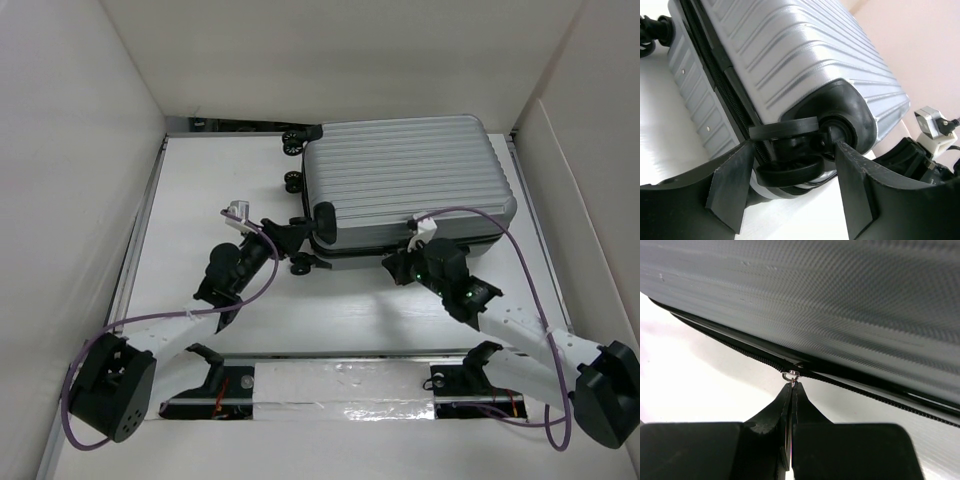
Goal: Pack the luggage
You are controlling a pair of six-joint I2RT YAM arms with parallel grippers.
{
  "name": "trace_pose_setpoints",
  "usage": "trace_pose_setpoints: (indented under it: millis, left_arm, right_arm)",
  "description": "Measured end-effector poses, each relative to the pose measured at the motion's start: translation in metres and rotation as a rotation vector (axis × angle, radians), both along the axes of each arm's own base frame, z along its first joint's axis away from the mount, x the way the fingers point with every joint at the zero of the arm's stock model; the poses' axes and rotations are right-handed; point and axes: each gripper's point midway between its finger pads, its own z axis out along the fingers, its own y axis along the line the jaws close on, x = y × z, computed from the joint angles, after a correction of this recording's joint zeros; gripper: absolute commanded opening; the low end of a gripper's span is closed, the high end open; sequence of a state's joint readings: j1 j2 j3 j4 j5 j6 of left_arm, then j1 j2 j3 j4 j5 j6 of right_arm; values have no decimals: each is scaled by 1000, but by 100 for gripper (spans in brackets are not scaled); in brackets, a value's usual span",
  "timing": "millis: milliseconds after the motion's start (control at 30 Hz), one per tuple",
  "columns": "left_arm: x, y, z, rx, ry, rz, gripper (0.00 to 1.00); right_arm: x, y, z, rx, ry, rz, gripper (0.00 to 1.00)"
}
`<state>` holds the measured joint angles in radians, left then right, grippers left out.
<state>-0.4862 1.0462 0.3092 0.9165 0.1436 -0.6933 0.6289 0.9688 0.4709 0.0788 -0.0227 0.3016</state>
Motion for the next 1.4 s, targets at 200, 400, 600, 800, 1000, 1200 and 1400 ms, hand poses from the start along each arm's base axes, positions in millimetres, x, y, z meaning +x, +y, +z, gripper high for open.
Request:
trace_pose_setpoints:
  millis: [200, 400, 600, 800, 1000, 1200, 1400]
  left_arm:
    - [-2, -5, 2, -8, -13, -34, 0]
    - [0, -3, 3, -12, -15, -24, 0]
    - [2, 6, 8, -20, -15, 12, 0]
    - [-2, 0, 9, -22, -25, -37, 49]
    - [-25, -21, 7, 0, -39, -184, 94]
    - [-46, -37, 3, 23, -61, -315, 96]
    - [-52, -53, -15, 75, -80, -400, 99]
  right_arm:
    - [1, -6, -1, 3, -3, -40, 0]
    - [1, -24, 0, 34, 8, -156, 0]
    - [-4, -65, 2, 91, 18, -320, 0]
    - [-4, -78, -6, 53, 38, -355, 0]
    - [5, -59, -15, 0, 56, -294, 0]
    - [8, -53, -13, -2, 39, -276, 0]
    - [11, -51, -14, -3, 33, -270, 0]
